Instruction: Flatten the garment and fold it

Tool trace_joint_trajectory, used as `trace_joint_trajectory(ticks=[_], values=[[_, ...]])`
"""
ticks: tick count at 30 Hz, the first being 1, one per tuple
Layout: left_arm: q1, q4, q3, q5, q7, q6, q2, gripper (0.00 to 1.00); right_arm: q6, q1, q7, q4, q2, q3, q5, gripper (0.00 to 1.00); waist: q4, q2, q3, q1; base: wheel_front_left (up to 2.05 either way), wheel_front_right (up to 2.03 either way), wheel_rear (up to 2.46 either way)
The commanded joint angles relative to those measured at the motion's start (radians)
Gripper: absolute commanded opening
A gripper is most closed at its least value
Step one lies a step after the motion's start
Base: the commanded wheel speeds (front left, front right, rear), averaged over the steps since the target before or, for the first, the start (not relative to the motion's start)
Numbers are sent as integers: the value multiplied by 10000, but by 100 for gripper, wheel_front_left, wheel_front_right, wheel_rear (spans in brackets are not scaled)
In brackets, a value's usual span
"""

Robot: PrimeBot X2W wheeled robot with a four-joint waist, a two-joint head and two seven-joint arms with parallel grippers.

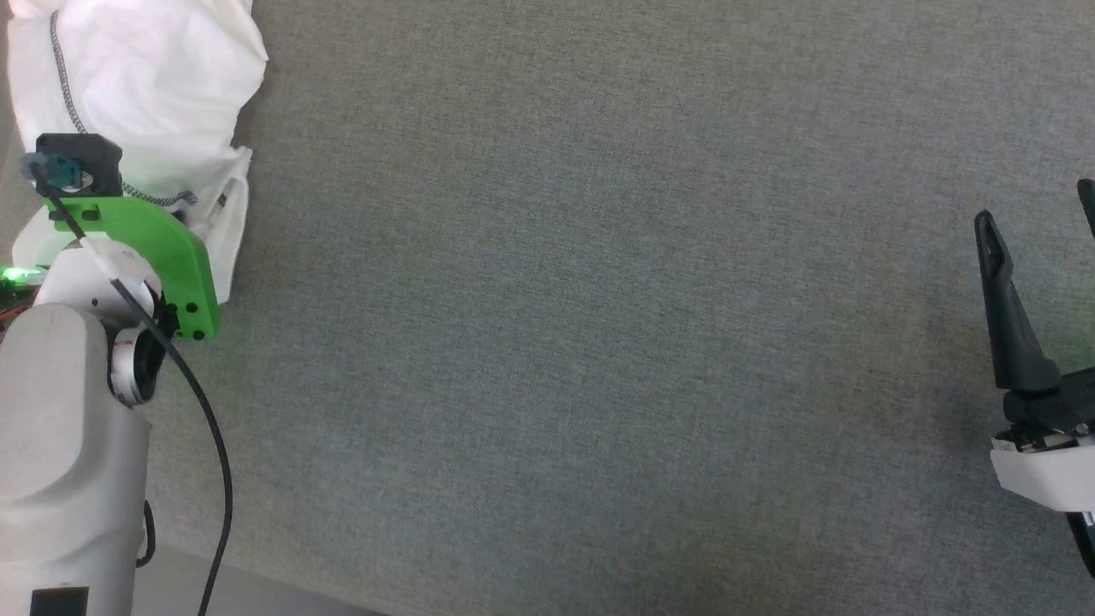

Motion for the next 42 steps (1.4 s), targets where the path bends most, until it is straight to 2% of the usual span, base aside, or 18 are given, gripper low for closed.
trace_joint_trajectory(ticks=[1, 12, 18, 23, 27, 32, 42], values=[[55, 129, 9, -4, -163, -51, 116, 0, -15, -249, -21, -1, -3, 24, 115, 100, 13, 0, -116, -1, 0, 0, 0], [-1190, -498, 512, -157, -1251, -497, 1250, 0, -15, -319, -670, 1054, 992, 205, 67, 100, -240, 0, -1875, -1, 0, 0, 0], [-2193, -1430, 636, -127, -1582, -409, 1520, 0, -15, -117, -1047, 1745, 1746, -37, -43, 100, -568, 0, -3053, -1, 0, 0, 0], [-2993, -2148, 493, -162, -1526, -470, 1524, 0, -15, 150, -1261, 2210, 2308, -244, -130, 100, -854, 0, -3878, -1, 0, 0, 0], [-3847, -2663, 319, -386, -1273, -461, 1220, 0, -15, 307, -1374, 2472, 2635, -402, -193, 100, -1112, 0, -4412, -1, 0, 0, 0], [-4929, -3044, -24, -690, -995, -363, 554, 0, -15, 330, -1448, 2673, 2865, -573, -242, 100, -1514, 0, -4910, -1, 0, 0, 0], [-5974, -3300, -1229, -1246, -710, -268, -1345, 0, -15, 483, -1480, 2728, 2993, -1144, -211, 100, -2416, 0, -5401, -1, 0, 0, 0]])
